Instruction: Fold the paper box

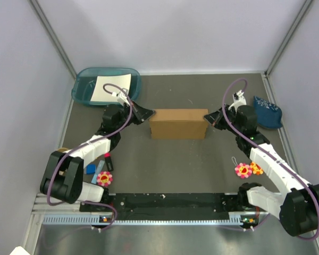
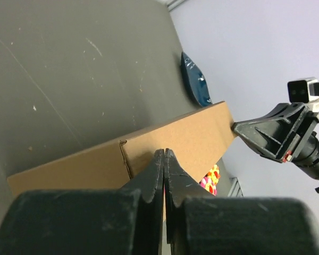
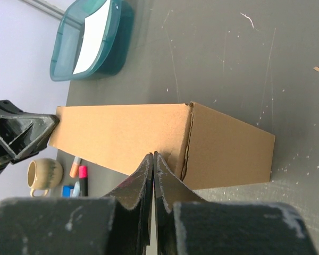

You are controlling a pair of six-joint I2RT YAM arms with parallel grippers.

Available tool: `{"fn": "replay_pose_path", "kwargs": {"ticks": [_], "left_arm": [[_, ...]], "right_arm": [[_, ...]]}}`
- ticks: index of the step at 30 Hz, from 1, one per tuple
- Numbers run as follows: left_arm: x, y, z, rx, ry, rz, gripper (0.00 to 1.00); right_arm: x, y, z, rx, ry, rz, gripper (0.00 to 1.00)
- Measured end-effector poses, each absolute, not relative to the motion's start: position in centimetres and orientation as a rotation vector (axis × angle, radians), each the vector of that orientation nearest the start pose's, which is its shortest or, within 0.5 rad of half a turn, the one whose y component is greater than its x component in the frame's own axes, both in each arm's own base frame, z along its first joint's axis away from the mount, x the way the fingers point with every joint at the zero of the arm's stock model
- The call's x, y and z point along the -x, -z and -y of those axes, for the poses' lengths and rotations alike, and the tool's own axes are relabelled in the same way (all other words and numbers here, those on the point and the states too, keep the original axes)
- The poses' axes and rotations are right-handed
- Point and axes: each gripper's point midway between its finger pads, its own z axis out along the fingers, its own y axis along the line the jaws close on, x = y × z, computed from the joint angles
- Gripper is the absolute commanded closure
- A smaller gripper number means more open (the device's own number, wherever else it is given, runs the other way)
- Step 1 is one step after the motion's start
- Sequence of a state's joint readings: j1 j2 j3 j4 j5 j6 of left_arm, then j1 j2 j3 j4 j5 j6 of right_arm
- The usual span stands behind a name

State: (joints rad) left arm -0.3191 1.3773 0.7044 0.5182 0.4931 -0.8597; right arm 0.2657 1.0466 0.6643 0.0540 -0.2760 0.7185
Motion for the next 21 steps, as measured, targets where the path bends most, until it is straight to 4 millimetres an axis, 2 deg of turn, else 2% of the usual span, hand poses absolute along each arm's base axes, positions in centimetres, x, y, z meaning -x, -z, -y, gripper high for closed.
{"fn": "replay_pose_path", "kwargs": {"ticks": [1, 7, 13, 16, 18, 19, 21], "left_arm": [[-34.8, -20.3, 23.2, 0.114, 1.284, -1.869, 1.0], [-34.1, -20.7, 23.0, 0.094, 1.306, -1.79, 1.0], [-33.9, -21.0, 22.8, 0.073, 1.245, -1.836, 1.0], [-33.4, -20.9, 23.0, 0.051, 1.207, -1.86, 1.0], [-32.4, -20.8, 23.1, 0.032, 1.187, -1.858, 1.0], [-30.8, -20.6, 22.8, 0.023, 1.18, -1.839, 1.0], [-28.9, -20.5, 22.9, -0.004, 1.19, -1.829, 0.97]], "right_arm": [[-31.8, -20.1, -16.4, -0.253, -0.915, -1.981, 1.0], [-31.8, -20.1, -16.4, -0.243, -0.914, -1.986, 1.0], [-31.5, -20.1, -16.3, -0.216, -0.896, -2.002, 1.0], [-30.8, -20.0, -16.4, -0.199, -0.895, -2.002, 1.0], [-29.7, -19.9, -16.4, -0.188, -0.9, -1.991, 1.0], [-28.9, -19.8, -16.4, -0.177, -0.906, -1.984, 1.0], [-27.1, -19.5, -16.4, -0.162, -0.918, -1.983, 0.93]]}}
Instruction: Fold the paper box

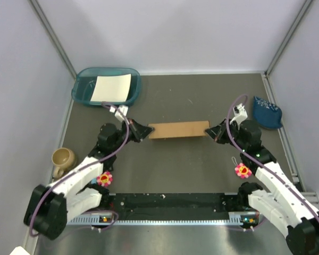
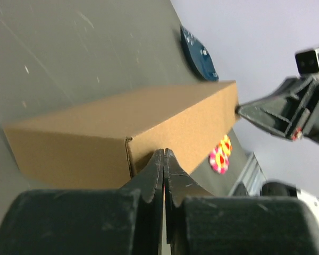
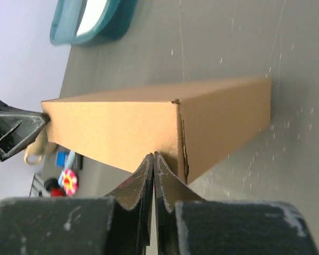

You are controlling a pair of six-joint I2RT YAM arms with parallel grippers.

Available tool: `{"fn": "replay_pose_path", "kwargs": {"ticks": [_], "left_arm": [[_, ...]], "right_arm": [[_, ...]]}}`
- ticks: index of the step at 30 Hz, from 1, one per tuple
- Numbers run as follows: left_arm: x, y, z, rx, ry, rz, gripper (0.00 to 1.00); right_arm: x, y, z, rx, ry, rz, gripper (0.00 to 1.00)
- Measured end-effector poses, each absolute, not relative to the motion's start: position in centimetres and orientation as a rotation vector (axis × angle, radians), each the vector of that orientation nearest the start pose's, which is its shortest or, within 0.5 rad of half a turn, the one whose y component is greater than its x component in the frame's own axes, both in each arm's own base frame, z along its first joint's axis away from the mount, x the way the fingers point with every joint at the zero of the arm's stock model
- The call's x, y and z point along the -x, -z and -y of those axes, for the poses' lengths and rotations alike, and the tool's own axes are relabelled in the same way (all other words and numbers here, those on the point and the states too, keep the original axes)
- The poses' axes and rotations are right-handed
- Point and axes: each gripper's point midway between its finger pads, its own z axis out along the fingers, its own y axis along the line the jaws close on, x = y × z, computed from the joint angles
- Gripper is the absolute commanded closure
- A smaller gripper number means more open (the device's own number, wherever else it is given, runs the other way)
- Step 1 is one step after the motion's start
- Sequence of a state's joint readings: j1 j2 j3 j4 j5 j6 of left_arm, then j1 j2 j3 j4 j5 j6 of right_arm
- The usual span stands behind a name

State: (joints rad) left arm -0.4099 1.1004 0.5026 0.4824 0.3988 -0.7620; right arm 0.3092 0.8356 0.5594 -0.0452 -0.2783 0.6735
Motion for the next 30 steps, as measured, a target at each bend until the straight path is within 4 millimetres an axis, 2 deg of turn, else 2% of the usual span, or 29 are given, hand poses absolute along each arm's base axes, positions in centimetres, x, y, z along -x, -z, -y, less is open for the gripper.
{"fn": "replay_pose_path", "kwargs": {"ticks": [1, 3, 4, 5, 7, 11, 13, 14, 16, 19, 23, 25, 30], "left_arm": [[-27.6, -20.3, 22.6, -0.012, 1.194, -1.823, 0.92], [-25.4, -19.4, 21.9, -0.023, 1.176, -1.84, 0.77], [-24.7, -19.0, 21.0, 0.0, 1.142, -1.855, 0.6], [-24.4, -19.0, 20.0, 0.034, 1.1, -1.852, 0.53], [-24.2, -20.4, 18.7, 0.053, 1.042, -1.801, 0.47], [-25.4, -25.3, 17.6, 0.075, 0.966, -1.717, 0.47], [-26.4, -26.7, 17.8, 0.074, 0.953, -1.71, 0.48], [-26.9, -26.5, 18.0, 0.077, 0.945, -1.725, 0.48], [-27.3, -24.8, 18.2, 0.09, 0.928, -1.786, 0.47], [-26.9, -19.3, 17.9, 0.135, 0.884, -1.941, 0.46], [-25.6, -14.0, 16.6, 0.194, 0.801, -2.082, 0.45], [-25.3, -12.8, 16.0, 0.218, 0.761, -2.113, 0.44], [-25.8, -12.4, 14.7, 0.272, 0.682, -2.107, 0.44]], "right_arm": [[-26.2, -19.0, -16.3, -0.158, -0.923, -1.995, 0.79], [-24.6, -18.3, -16.2, -0.16, -0.926, -2.034, 0.71], [-23.9, -18.0, -16.0, -0.163, -0.918, -2.055, 0.67], [-23.5, -17.8, -15.7, -0.17, -0.907, -2.073, 0.65], [-23.1, -18.3, -15.3, -0.189, -0.88, -2.093, 0.62], [-23.9, -21.9, -15.0, -0.183, -0.857, -2.036, 0.63], [-24.4, -22.8, -14.9, -0.177, -0.845, -2.014, 0.63], [-24.5, -22.7, -14.8, -0.175, -0.839, -2.014, 0.63], [-24.5, -21.8, -14.7, -0.179, -0.818, -2.04, 0.63], [-24.2, -18.8, -14.0, -0.192, -0.759, -2.107, 0.63], [-23.7, -16.3, -13.4, -0.191, -0.699, -2.175, 0.63], [-23.8, -15.4, -13.3, -0.19, -0.678, -2.205, 0.63], [-24.2, -12.5, -13.1, -0.208, -0.635, -2.278, 0.63]]}}
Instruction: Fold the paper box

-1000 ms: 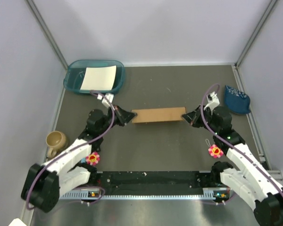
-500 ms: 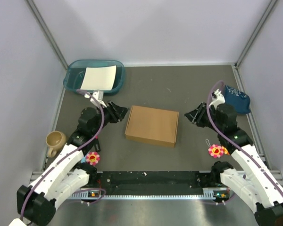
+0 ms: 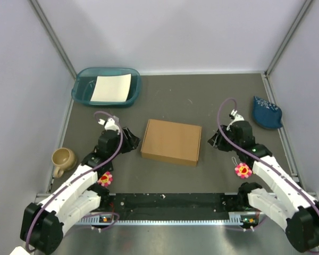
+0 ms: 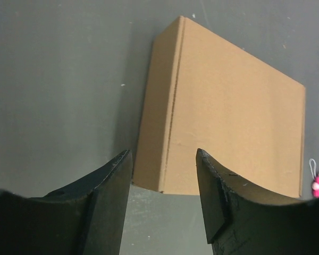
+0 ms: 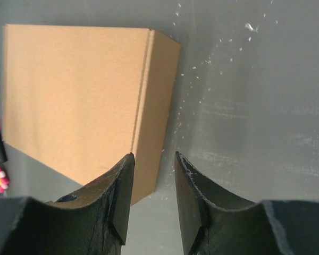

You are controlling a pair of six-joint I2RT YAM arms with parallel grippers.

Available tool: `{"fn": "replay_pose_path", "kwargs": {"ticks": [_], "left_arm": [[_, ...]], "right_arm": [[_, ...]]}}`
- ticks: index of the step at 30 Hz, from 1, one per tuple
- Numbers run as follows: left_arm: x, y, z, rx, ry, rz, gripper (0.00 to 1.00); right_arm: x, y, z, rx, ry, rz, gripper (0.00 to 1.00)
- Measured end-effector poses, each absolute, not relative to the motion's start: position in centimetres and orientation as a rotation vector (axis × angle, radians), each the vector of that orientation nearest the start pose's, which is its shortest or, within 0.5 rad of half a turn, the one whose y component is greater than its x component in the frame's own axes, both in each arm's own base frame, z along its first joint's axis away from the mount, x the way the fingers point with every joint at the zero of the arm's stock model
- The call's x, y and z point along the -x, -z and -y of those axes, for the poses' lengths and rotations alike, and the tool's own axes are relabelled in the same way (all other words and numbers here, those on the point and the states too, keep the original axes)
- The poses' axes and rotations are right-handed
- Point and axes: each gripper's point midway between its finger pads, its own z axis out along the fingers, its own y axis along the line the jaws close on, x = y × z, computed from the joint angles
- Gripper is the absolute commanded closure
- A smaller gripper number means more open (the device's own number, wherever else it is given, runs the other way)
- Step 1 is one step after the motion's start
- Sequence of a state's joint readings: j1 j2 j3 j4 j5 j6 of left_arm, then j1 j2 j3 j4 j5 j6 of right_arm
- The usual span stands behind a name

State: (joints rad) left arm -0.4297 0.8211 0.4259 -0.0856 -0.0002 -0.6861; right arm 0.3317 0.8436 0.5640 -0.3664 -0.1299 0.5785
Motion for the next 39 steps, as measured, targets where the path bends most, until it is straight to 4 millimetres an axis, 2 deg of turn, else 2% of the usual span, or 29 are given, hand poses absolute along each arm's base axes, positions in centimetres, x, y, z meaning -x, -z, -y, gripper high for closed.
{"fn": "replay_pose_path", "kwargs": {"ticks": [5, 11, 18, 24, 27, 30, 32, 35, 37, 39], "left_arm": [[-26.0, -10.5, 14.0, 0.306, 0.61, -2.16, 0.46], [-25.7, -7.5, 13.9, 0.335, 0.558, -2.271, 0.47], [-25.3, -6.4, 13.8, 0.343, 0.535, -2.321, 0.48], [-25.6, -6.7, 13.8, 0.344, 0.534, -2.317, 0.48], [-25.8, -7.1, 13.3, 0.36, 0.493, -2.322, 0.45], [-26.2, -8.4, 12.6, 0.383, 0.448, -2.294, 0.4], [-26.6, -10.1, 12.0, 0.402, 0.433, -2.241, 0.35], [-27.3, -12.9, 11.4, 0.426, 0.432, -2.143, 0.34], [-27.8, -14.2, 11.3, 0.435, 0.434, -2.104, 0.36], [-28.2, -14.9, 11.3, 0.438, 0.432, -2.092, 0.33]], "right_arm": [[-24.9, -8.7, -13.9, -0.232, -0.634, -2.388, 0.64], [-26.9, -5.9, -14.8, -0.279, -0.628, -2.455, 0.66], [-31.6, -5.9, -15.7, -0.298, -0.592, -2.435, 0.67], [-33.9, -5.2, -16.5, -0.33, -0.593, -2.439, 0.68], [-34.2, -5.5, -16.1, -0.359, -0.569, -2.423, 0.66], [-34.0, -7.4, -14.4, -0.421, -0.503, -2.379, 0.63], [-33.7, -10.4, -13.1, -0.443, -0.474, -2.299, 0.62], [-33.1, -16.5, -12.0, -0.436, -0.504, -2.122, 0.58], [-32.3, -19.4, -11.8, -0.422, -0.531, -2.041, 0.57], [-31.4, -20.8, -11.6, -0.407, -0.545, -2.004, 0.55]]}}
